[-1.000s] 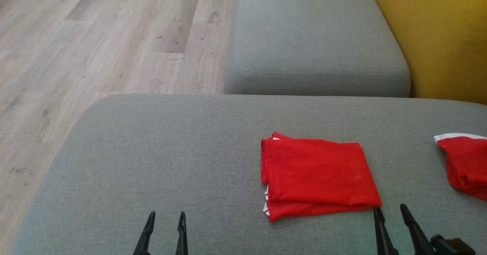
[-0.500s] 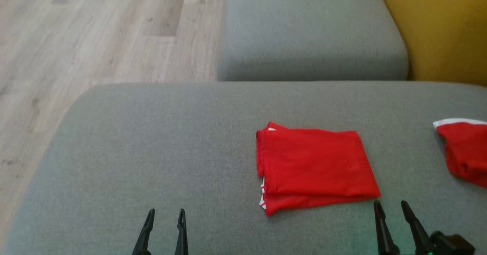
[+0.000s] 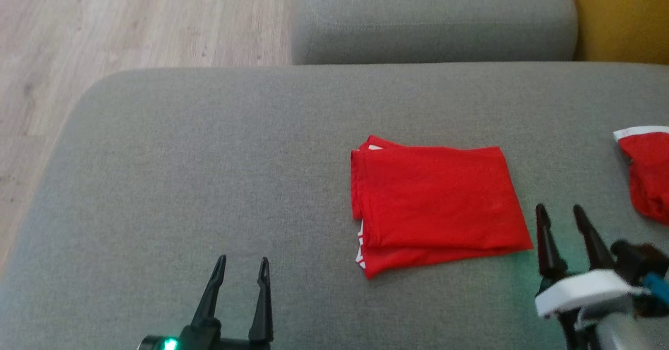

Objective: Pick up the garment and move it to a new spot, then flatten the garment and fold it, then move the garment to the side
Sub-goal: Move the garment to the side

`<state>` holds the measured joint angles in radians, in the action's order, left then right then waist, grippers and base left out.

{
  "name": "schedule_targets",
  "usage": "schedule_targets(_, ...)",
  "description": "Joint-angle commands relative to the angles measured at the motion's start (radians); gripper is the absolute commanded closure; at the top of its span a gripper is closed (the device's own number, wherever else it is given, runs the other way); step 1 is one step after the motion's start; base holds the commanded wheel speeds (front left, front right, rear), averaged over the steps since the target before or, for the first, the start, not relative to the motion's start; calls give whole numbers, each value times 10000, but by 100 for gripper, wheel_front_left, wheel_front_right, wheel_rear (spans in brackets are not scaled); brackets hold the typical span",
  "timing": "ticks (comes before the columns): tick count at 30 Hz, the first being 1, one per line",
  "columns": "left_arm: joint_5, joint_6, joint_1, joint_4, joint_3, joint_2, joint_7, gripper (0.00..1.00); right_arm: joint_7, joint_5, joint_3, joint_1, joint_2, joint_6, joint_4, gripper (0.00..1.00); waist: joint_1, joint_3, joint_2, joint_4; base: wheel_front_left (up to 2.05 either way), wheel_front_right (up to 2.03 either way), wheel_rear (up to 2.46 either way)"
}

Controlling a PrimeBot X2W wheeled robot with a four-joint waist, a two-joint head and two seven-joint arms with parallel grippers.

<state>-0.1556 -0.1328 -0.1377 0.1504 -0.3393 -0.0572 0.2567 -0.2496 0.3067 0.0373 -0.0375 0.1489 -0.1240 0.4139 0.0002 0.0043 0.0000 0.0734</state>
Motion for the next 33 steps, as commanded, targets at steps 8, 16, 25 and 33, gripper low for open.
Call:
schedule_targets(8,142,-152,987,-599,-37,70,51,0,1394,421,274,-1945,790,-67,893,0,-2,932,0,91,0,0,0)
schedule_targets(16,56,-244,1454,-592,-251,70,51,0,2812,850,719,-2844,981,-67,1623,0,-2,1649,0,142,0,0,0)
schedule_targets(25,2,-315,1672,-499,-292,70,51,0,2994,1654,1765,-3179,820,-67,2510,100,-2,1711,0,153,0,0,0)
schedule_targets(33,27,-296,1562,-563,-113,70,51,0,2393,1434,1654,-3666,1826,-67,2241,100,-2,1822,0,-616,0,0,0)
